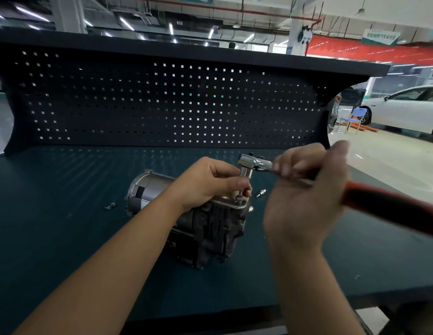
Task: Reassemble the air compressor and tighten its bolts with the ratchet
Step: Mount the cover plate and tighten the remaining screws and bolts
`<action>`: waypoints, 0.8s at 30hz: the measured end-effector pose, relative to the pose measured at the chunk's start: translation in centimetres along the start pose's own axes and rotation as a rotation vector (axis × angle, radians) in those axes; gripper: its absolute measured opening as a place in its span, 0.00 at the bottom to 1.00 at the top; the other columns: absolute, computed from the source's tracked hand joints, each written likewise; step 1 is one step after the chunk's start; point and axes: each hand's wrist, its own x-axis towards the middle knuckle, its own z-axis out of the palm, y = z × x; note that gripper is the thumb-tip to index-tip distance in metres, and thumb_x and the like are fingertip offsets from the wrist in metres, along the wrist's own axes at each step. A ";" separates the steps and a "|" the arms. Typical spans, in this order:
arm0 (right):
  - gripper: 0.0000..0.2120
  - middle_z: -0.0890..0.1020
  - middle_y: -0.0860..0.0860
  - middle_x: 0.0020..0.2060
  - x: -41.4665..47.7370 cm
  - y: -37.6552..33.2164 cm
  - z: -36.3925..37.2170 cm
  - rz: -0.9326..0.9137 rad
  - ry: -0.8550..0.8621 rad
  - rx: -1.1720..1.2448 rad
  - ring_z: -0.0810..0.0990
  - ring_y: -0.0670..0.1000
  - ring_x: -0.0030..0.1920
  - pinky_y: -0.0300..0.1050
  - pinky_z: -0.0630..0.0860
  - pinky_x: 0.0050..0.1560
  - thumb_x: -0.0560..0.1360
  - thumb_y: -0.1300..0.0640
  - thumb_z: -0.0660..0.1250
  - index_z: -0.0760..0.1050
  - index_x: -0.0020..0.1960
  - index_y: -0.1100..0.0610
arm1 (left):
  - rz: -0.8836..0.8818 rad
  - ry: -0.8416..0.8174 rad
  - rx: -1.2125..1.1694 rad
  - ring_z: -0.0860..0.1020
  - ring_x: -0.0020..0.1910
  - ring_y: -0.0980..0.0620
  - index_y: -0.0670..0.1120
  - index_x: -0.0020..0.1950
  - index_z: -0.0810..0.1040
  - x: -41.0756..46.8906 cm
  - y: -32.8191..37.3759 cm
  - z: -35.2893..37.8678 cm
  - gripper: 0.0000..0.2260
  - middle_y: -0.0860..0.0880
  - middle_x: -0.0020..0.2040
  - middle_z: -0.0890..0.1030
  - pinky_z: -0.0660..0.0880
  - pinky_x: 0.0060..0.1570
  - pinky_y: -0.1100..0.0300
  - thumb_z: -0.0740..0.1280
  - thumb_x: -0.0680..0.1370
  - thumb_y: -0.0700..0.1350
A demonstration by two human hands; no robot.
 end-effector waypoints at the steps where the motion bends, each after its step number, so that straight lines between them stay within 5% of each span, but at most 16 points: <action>1: 0.21 0.67 0.48 0.23 1.0 0.1 -0.6 0.123 0.059 0.126 0.66 0.48 0.26 0.40 0.67 0.31 0.79 0.53 0.58 0.67 0.27 0.55 | -0.002 0.003 -0.002 0.81 0.42 0.52 0.47 0.41 0.85 0.0 0.0 0.0 0.08 0.53 0.38 0.83 0.78 0.45 0.63 0.70 0.70 0.50; 3: 0.24 0.63 0.49 0.23 2.9 0.7 -1.7 0.358 0.178 0.314 0.63 0.48 0.24 0.39 0.65 0.27 0.81 0.51 0.56 0.65 0.27 0.57 | 0.011 0.017 0.022 0.81 0.41 0.54 0.46 0.42 0.85 0.0 0.0 0.0 0.09 0.54 0.38 0.83 0.78 0.45 0.63 0.70 0.70 0.50; 7: 0.24 0.61 0.48 0.22 4.5 2.0 -2.3 0.642 0.294 0.561 0.61 0.45 0.22 0.35 0.60 0.23 0.79 0.50 0.56 0.64 0.26 0.57 | 0.014 0.040 0.037 0.81 0.47 0.41 0.45 0.44 0.85 0.0 -0.1 -0.1 0.12 0.50 0.42 0.85 0.77 0.53 0.49 0.70 0.69 0.53; 11: 0.23 0.62 0.49 0.22 3.6 1.1 -2.3 0.491 0.182 0.462 0.61 0.47 0.23 0.38 0.62 0.24 0.80 0.52 0.55 0.65 0.27 0.57 | -0.006 0.047 0.029 0.80 0.46 0.43 0.49 0.44 0.85 0.0 0.1 0.2 0.08 0.49 0.42 0.85 0.78 0.53 0.52 0.72 0.71 0.52; 19: 0.17 0.71 0.43 0.24 -1.1 0.1 1.2 -0.107 -0.061 -0.184 0.69 0.48 0.28 0.46 0.67 0.33 0.75 0.51 0.58 0.70 0.28 0.48 | -0.006 0.068 -0.017 0.80 0.41 0.48 0.51 0.37 0.85 0.0 0.1 0.3 0.09 0.52 0.37 0.84 0.79 0.48 0.55 0.77 0.61 0.52; 24: 0.24 0.67 0.48 0.22 1.3 0.0 0.1 0.141 0.121 0.071 0.67 0.48 0.25 0.41 0.68 0.30 0.80 0.51 0.58 0.66 0.25 0.54 | -0.024 0.045 -0.018 0.79 0.43 0.43 0.46 0.40 0.85 0.1 0.1 0.2 0.10 0.49 0.38 0.84 0.79 0.48 0.50 0.73 0.66 0.51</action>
